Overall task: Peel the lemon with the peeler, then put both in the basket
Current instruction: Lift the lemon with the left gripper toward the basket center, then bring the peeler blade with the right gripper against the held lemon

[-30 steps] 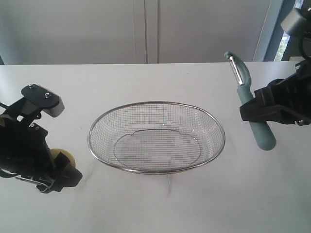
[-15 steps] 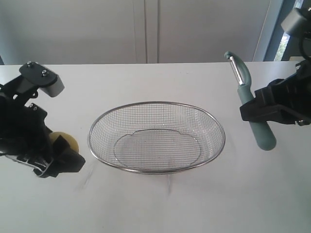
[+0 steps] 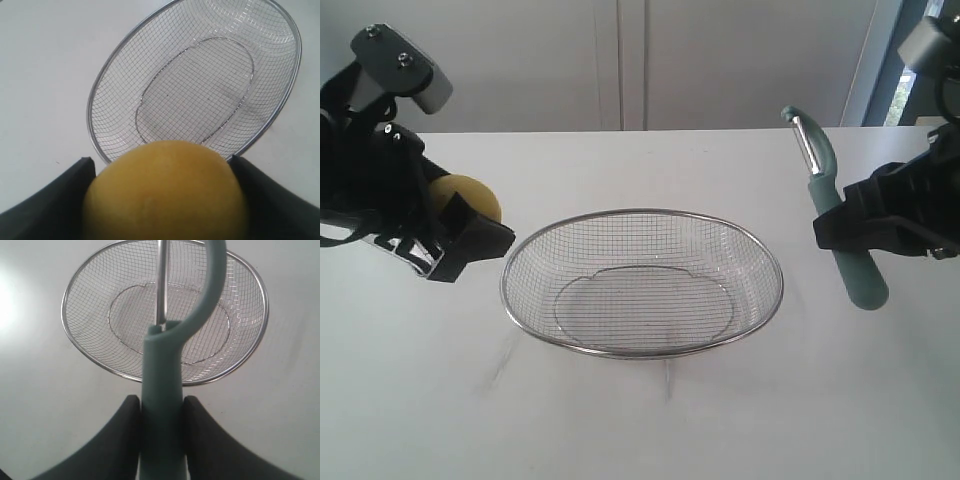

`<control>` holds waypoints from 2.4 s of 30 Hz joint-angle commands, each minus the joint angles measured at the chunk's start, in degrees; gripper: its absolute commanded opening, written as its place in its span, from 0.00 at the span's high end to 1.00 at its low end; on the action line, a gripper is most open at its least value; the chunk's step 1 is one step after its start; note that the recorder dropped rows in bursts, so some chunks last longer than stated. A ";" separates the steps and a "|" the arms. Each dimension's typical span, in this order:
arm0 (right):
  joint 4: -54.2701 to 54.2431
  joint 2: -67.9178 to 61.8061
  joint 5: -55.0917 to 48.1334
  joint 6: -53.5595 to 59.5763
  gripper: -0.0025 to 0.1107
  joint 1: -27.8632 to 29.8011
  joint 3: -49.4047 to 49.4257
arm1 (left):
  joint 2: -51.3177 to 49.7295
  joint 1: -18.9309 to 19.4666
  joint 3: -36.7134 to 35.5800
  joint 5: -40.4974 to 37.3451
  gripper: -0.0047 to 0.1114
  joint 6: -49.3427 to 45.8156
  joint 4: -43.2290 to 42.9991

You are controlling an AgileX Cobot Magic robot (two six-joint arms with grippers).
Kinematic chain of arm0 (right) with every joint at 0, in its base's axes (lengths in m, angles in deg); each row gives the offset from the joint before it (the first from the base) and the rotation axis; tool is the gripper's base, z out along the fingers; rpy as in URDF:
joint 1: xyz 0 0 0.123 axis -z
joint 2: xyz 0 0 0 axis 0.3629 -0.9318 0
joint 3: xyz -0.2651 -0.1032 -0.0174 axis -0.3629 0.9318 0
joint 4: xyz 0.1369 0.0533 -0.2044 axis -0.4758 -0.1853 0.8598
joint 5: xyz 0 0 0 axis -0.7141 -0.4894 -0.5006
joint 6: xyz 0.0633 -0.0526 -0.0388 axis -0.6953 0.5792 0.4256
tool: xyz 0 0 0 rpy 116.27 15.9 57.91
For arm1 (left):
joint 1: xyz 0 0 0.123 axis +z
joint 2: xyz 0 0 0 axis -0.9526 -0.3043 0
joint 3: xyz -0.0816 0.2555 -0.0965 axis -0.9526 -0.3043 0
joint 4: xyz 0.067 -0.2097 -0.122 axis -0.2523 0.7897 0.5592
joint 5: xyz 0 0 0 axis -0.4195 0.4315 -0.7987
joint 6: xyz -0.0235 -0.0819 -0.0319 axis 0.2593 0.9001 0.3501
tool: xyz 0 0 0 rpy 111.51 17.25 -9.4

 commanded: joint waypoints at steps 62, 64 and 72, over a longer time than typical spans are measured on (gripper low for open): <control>43.02 -13.22 43.32 -37.20 0.98 -45.13 10.23 | -4.23 -13.41 0.41 -0.51 0.96 -8.27 0.12; 43.02 -13.22 43.40 -37.20 0.98 -45.65 10.23 | -5.31 -13.41 0.41 -0.42 0.96 -8.27 0.12; 42.93 -13.22 43.45 -37.10 0.98 -45.69 10.23 | -7.37 -13.41 0.41 2.16 0.96 -8.27 0.66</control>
